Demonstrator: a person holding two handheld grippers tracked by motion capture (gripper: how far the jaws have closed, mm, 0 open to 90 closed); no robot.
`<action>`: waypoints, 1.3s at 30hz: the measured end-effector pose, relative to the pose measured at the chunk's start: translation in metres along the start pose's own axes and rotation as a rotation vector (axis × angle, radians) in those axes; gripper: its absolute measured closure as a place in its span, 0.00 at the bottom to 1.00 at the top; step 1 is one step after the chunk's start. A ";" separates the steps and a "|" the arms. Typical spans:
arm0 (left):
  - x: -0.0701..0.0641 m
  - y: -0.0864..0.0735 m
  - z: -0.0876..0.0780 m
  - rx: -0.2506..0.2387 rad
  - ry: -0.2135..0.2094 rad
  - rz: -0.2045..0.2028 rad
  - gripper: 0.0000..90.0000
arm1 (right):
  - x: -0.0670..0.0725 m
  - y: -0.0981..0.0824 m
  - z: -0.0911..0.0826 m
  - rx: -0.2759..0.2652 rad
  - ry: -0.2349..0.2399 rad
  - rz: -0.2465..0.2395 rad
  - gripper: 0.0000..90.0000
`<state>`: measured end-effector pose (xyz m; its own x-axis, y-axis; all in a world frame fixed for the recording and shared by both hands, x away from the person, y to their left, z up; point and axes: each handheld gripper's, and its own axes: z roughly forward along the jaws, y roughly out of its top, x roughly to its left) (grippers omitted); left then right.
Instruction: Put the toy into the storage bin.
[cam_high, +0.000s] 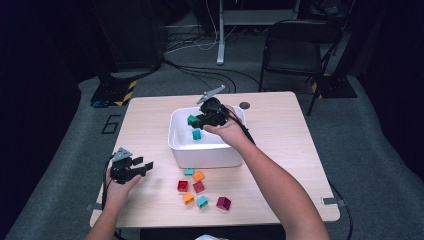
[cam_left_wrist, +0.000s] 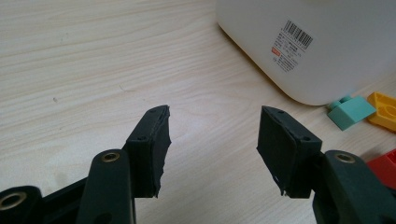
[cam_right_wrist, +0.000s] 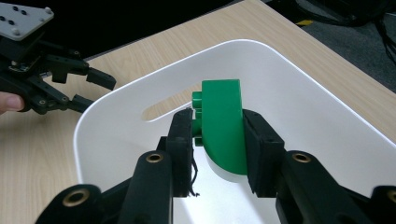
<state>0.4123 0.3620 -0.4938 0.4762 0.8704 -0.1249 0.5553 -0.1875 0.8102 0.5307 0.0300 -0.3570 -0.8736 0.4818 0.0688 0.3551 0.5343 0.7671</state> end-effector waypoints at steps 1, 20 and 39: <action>0.000 0.001 0.000 0.009 -0.004 0.003 0.48 | -0.004 0.000 0.004 -0.006 -0.002 -0.009 0.74; 0.000 0.001 0.002 0.013 -0.009 0.005 0.48 | -0.022 -0.018 0.033 0.104 -0.043 -0.001 0.73; 0.000 0.001 0.004 0.015 -0.009 0.004 0.48 | -0.009 -0.012 0.016 0.075 -0.036 0.018 0.63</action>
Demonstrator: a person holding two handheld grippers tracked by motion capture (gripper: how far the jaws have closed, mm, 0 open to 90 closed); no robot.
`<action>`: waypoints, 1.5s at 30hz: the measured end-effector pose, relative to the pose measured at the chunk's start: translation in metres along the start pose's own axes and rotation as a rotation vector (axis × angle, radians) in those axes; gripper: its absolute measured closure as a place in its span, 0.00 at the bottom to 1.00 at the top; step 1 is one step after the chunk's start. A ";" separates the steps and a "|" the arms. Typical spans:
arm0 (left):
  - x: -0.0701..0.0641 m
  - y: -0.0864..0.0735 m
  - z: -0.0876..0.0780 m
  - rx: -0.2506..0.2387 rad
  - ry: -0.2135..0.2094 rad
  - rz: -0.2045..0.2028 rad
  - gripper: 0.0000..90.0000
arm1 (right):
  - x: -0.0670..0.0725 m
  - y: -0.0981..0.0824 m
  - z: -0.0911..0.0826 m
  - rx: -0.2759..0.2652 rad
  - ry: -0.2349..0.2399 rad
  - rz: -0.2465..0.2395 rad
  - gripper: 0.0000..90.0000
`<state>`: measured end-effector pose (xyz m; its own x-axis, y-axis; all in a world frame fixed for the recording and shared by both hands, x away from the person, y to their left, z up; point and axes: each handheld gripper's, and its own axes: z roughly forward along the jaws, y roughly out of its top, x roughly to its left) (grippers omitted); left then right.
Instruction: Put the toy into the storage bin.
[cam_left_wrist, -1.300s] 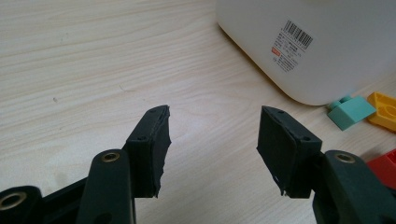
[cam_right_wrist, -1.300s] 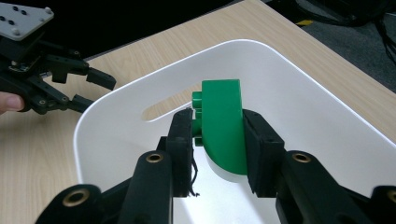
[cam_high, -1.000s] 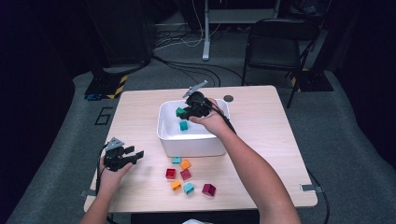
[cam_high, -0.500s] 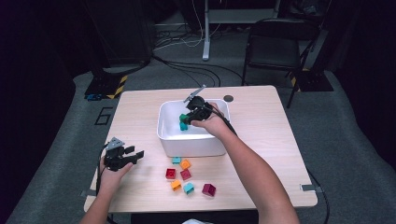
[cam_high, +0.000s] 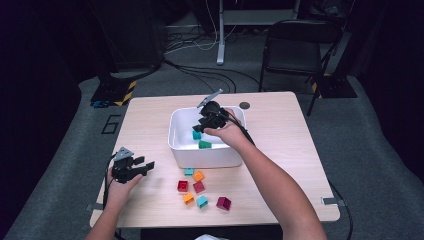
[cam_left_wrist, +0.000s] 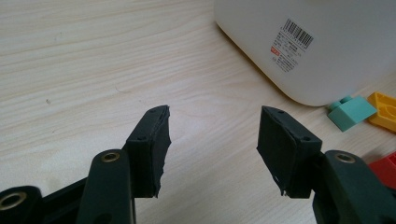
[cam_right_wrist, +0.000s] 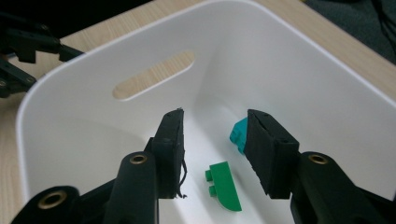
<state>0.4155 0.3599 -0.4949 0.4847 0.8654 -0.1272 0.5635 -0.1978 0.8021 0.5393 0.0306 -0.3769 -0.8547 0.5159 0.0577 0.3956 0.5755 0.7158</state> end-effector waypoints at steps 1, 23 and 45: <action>0.000 0.000 0.000 -0.001 0.000 -0.001 0.48 | 0.003 0.002 -0.008 -0.033 -0.005 -0.017 0.62; -0.004 0.008 0.011 0.004 -0.021 0.011 0.48 | 0.051 -0.017 -0.081 -0.114 -0.021 -0.135 0.60; -0.007 0.009 0.014 0.018 -0.023 0.017 0.48 | 0.075 -0.086 -0.108 -0.147 0.002 -0.150 0.60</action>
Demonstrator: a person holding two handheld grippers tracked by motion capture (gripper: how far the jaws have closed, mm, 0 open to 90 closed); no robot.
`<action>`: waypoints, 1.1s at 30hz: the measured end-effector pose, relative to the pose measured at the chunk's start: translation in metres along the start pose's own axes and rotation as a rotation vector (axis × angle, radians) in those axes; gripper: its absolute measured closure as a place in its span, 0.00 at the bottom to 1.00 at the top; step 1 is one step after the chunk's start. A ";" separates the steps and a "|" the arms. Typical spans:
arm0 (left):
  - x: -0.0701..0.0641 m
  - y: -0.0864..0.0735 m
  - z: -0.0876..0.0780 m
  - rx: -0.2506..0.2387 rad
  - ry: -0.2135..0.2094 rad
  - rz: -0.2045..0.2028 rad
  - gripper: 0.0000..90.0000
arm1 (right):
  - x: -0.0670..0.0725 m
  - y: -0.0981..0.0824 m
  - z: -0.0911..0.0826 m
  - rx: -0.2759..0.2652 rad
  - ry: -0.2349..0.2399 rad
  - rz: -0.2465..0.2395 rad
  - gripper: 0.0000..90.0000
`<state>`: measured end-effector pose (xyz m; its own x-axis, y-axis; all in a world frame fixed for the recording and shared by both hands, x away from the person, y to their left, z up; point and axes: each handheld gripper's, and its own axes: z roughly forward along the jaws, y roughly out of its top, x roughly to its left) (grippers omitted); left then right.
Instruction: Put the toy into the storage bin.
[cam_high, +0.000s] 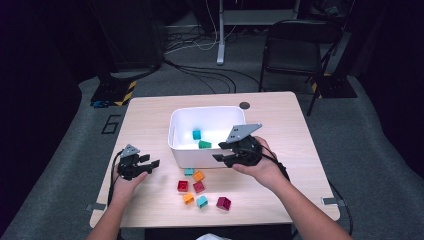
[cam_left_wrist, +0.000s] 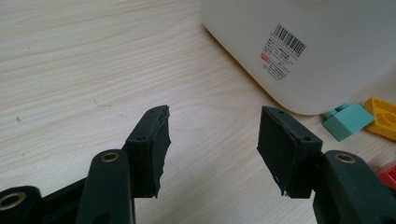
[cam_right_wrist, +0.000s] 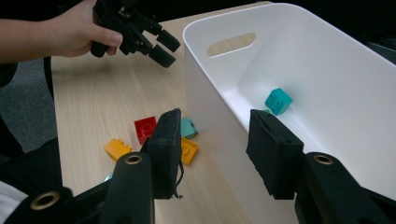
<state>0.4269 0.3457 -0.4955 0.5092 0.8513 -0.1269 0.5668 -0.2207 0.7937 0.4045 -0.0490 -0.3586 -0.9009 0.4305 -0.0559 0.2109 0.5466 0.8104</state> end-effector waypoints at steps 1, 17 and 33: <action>0.000 0.000 0.000 0.000 0.000 0.000 0.48 | 0.000 0.000 0.000 0.000 0.000 0.000 0.60; 0.000 -0.001 0.001 0.005 0.002 0.003 0.48 | 0.020 -0.046 0.024 0.041 0.021 0.001 0.60; -0.001 -0.001 0.001 0.005 0.006 -0.002 0.48 | 0.036 -0.084 0.042 0.050 0.061 0.037 0.59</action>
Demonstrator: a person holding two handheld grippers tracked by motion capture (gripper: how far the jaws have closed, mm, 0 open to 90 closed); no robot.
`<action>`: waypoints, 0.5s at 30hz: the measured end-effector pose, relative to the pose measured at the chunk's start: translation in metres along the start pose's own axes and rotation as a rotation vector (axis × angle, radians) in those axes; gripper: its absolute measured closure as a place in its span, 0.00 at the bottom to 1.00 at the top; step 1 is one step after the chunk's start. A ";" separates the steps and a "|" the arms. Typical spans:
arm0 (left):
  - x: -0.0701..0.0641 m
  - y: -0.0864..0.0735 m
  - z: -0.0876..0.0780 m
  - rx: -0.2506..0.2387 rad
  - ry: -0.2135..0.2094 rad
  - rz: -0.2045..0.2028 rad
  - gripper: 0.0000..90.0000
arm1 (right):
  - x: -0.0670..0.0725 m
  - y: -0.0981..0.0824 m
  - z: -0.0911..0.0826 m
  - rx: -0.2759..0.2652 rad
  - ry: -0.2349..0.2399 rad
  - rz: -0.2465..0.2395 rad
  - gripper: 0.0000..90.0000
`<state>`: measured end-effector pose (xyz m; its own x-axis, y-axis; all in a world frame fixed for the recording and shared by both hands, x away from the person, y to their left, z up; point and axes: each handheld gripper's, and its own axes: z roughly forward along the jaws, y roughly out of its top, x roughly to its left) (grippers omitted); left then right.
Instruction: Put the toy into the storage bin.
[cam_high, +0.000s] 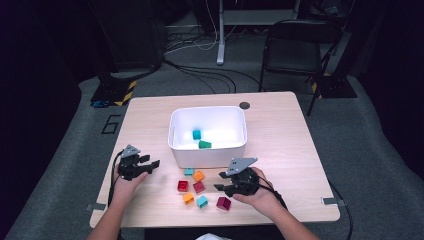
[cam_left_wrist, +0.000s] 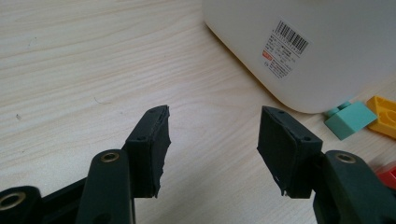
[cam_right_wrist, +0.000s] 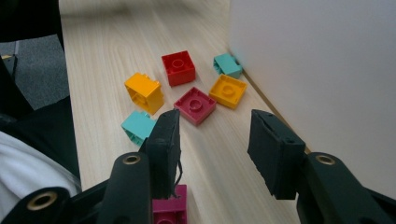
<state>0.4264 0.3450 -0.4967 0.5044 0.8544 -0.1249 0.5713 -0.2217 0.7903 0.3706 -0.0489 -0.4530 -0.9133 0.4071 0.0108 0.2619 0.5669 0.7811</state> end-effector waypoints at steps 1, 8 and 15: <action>0.000 0.000 0.000 -0.001 0.001 0.000 0.48 | 0.001 -0.001 0.001 -0.002 0.001 -0.016 0.58; 0.000 -0.001 0.001 -0.001 0.003 -0.004 0.48 | 0.006 -0.011 0.009 0.003 0.028 -0.013 0.58; 0.001 -0.001 0.002 0.000 0.006 -0.008 0.48 | 0.011 -0.020 0.014 0.009 0.052 -0.020 0.57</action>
<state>0.4277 0.3449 -0.4987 0.4959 0.8590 -0.1276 0.5751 -0.2147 0.7894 0.3594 -0.0458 -0.4772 -0.9334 0.3578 0.0283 0.2464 0.5813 0.7755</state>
